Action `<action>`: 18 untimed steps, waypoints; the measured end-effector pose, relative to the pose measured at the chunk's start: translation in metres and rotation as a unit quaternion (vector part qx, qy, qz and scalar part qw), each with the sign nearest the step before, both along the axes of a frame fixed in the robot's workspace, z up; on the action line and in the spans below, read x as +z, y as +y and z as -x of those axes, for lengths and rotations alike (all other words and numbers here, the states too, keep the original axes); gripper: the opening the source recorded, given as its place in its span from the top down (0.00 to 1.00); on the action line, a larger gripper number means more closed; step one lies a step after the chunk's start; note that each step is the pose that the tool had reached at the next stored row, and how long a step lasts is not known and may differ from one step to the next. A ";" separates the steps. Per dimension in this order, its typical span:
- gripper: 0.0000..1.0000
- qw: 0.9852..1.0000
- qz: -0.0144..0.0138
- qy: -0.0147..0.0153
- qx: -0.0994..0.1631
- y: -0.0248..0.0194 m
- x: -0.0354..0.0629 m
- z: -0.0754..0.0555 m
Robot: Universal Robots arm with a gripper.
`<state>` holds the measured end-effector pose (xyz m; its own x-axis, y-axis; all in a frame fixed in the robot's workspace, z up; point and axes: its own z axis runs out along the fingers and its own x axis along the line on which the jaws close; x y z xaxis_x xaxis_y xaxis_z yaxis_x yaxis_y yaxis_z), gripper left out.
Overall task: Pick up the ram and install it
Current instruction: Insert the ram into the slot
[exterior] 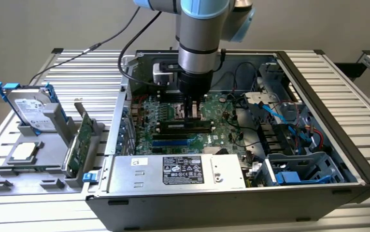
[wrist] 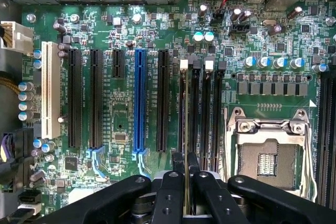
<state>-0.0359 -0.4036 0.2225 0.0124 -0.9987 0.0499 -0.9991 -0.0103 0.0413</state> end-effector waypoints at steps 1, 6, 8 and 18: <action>0.86 1.000 0.000 0.000 0.000 0.0000 -0.0003 0.000; 0.86 1.000 0.001 0.000 0.000 0.0003 -0.0008 0.000; 0.86 1.000 0.001 0.000 0.000 0.0004 -0.0009 0.000; 0.86 1.000 0.004 0.000 0.000 0.0008 -0.0015 0.000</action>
